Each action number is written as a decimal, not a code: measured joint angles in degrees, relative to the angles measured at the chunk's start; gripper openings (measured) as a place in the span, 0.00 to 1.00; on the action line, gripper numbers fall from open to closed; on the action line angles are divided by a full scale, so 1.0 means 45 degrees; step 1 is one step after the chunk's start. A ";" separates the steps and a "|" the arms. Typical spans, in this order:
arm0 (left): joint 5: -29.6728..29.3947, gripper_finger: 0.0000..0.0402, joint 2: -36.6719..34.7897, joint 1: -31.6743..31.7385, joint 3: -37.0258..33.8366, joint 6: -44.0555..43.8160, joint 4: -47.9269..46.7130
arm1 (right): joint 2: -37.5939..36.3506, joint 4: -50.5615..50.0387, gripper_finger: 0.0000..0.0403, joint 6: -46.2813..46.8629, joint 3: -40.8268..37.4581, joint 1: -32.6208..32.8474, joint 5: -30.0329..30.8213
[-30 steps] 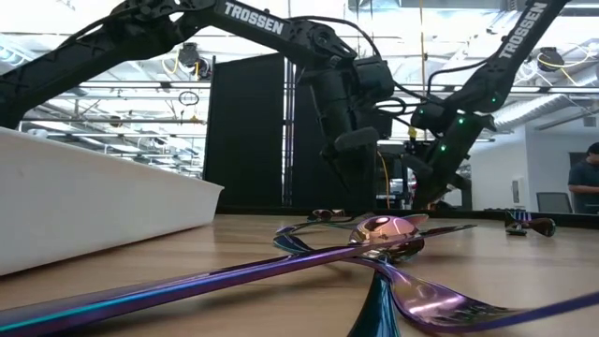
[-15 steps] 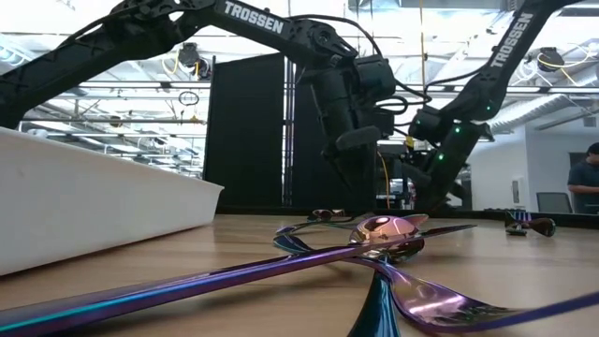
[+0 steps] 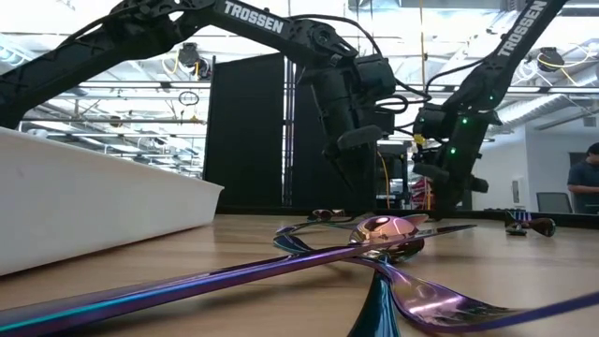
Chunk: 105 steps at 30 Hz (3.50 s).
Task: Sort silverware
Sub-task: Put the iridescent blue knife in the silverware tray
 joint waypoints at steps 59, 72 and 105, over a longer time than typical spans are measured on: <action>-0.1225 0.59 0.0789 -0.0802 -0.0588 -0.2220 0.2078 | -0.0015 -0.3248 0.00 0.3697 0.0190 0.1384 0.1196; -0.1465 0.59 0.0786 -0.0646 -0.0583 -0.3022 0.1479 | -0.0015 -0.3212 0.00 0.3520 0.0190 0.1379 0.1210; -0.1237 0.16 0.1090 -0.0413 -0.0554 -0.2687 0.1399 | -0.0010 -0.3197 0.00 0.3329 0.0190 0.1396 0.1242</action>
